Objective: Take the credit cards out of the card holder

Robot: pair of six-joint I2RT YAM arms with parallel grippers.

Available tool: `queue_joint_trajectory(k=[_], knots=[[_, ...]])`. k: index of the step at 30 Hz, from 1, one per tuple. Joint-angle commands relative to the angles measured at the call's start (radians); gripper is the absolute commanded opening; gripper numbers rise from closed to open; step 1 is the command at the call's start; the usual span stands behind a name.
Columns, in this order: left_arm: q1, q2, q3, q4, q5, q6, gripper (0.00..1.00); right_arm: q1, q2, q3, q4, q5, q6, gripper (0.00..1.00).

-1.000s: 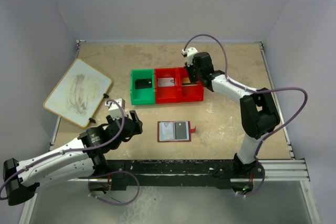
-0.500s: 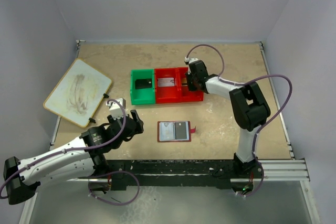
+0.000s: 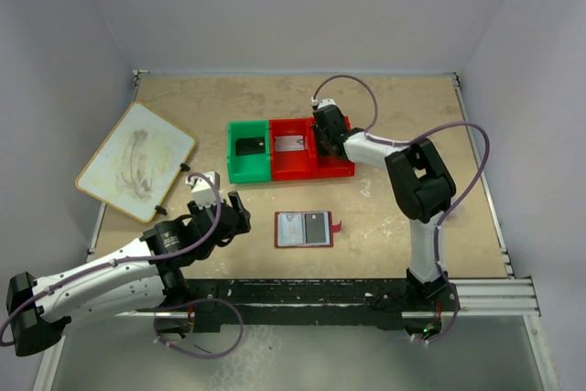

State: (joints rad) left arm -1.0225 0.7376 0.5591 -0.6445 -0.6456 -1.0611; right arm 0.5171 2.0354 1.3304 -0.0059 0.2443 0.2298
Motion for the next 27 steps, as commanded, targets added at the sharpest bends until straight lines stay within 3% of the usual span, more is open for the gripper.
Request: queue_joint_trajectory(k=[1, 12, 17, 22, 27], knots=[[-0.002, -0.001, 0.035, 0.032, -0.032, -0.01, 0.71, 0.0, 0.035, 0.011, -0.031, 0.032, 0.059, 0.07], [-0.003, -0.005, 0.044, 0.022, -0.025, -0.009, 0.71, -0.001, -0.021, -0.011, -0.024, 0.003, 0.114, 0.11], [-0.002, -0.002, 0.043, 0.043, -0.016, -0.002, 0.71, -0.003, -0.144, -0.032, -0.003, -0.127, 0.06, 0.19], [-0.002, 0.021, 0.045, 0.079, 0.011, 0.018, 0.71, -0.002, -0.269, -0.051, -0.039, -0.11, 0.055, 0.26], [-0.002, 0.085, 0.053, 0.11, 0.035, 0.043, 0.71, -0.002, -0.477, -0.206, 0.004, -0.095, 0.115, 0.37]])
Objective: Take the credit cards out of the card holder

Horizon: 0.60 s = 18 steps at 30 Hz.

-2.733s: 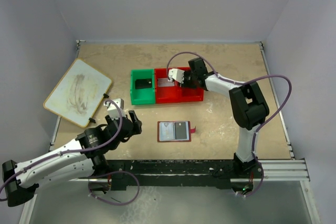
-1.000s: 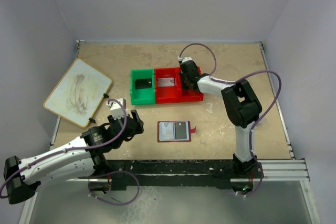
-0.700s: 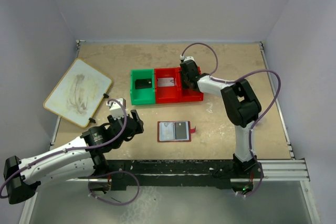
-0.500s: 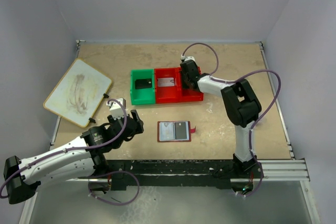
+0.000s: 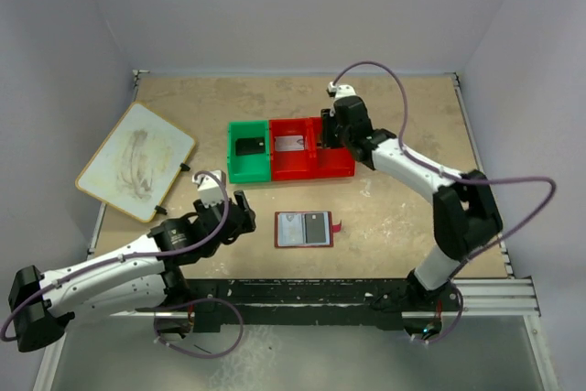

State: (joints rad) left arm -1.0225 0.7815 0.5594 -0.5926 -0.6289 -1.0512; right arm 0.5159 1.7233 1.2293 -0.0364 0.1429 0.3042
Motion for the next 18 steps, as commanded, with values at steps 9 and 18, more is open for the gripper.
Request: queue_joint_trajectory(k=[9, 18], knots=[[0.036, 0.257, 0.092, 0.306, 0.135, 0.151, 0.75, 0.122, -0.578, -0.589, 0.217, -0.229, 0.348, 0.41], [0.132, 0.54, 0.23, 0.472, 0.388, 0.321, 0.76, 0.301, -0.734, -0.894, 0.281, -0.252, 0.578, 0.44]])
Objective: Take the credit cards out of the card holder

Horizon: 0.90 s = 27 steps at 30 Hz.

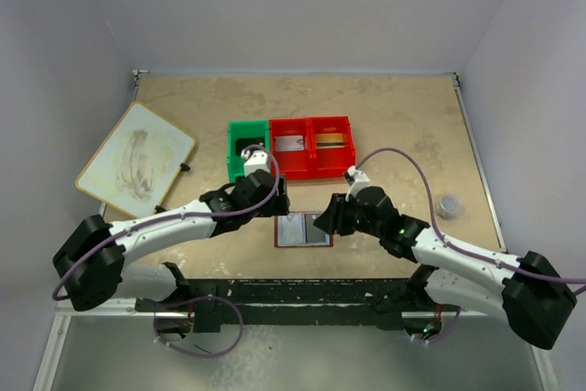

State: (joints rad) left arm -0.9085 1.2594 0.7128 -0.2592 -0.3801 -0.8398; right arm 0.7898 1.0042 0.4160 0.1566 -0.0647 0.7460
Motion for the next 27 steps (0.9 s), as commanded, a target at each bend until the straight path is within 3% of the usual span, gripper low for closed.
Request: queue_joint_trajectory(k=[1, 9, 15, 21, 27], knots=[[0.02, 0.089, 0.095, 0.148, 0.157, 0.122, 0.76, 0.044, -0.022, -0.104, 0.106, -0.048, 0.156, 0.44], [0.026, 0.305, 0.195, 0.214, 0.252, 0.214, 0.72, 0.081, -0.006, -0.186, 0.128, -0.031, 0.205, 0.46], [0.026, 0.379, 0.195, 0.238, 0.293, 0.237, 0.7, 0.081, 0.07, -0.184, 0.122, 0.012, 0.227, 0.47], [0.021, 0.382, 0.124, 0.276, 0.365, 0.228, 0.69, 0.081, 0.136, -0.199, 0.15, 0.039, 0.31, 0.46], [0.005, 0.316, 0.002, 0.302, 0.341, 0.176, 0.68, 0.072, 0.121, -0.187, 0.118, 0.132, 0.355, 0.48]])
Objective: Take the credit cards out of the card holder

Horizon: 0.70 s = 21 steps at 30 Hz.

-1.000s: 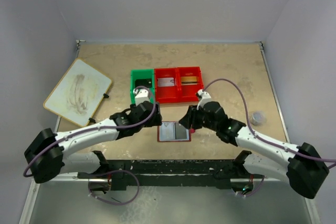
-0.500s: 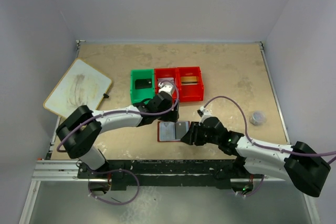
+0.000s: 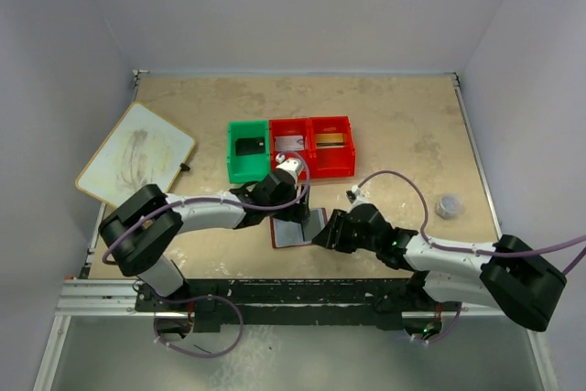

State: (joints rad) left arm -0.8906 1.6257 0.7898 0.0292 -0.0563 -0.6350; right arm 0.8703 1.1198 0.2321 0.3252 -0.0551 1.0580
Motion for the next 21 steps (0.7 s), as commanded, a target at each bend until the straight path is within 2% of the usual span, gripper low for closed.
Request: queue_joint_trajectory(k=[1, 9, 12, 14, 21], knots=[[-0.015, -0.067, -0.094, 0.015, 0.009, -0.039, 0.68, -0.018, 0.008, 0.001, -0.058, 0.128, 0.044, 0.49], [-0.093, -0.204, -0.245, 0.076, -0.028, -0.165, 0.68, -0.109, 0.044, 0.025, 0.016, 0.042, -0.032, 0.5], [-0.135, -0.242, -0.303, 0.136, -0.055, -0.252, 0.67, -0.138, 0.101, 0.047, 0.161, -0.131, -0.102, 0.5], [-0.155, -0.26, -0.343, 0.194, -0.074, -0.317, 0.65, -0.147, 0.151, 0.067, 0.22, -0.174, -0.101, 0.5], [-0.263, -0.294, -0.423, 0.282, -0.183, -0.465, 0.64, -0.147, 0.369, 0.308, 0.086, -0.159, -0.259, 0.48]])
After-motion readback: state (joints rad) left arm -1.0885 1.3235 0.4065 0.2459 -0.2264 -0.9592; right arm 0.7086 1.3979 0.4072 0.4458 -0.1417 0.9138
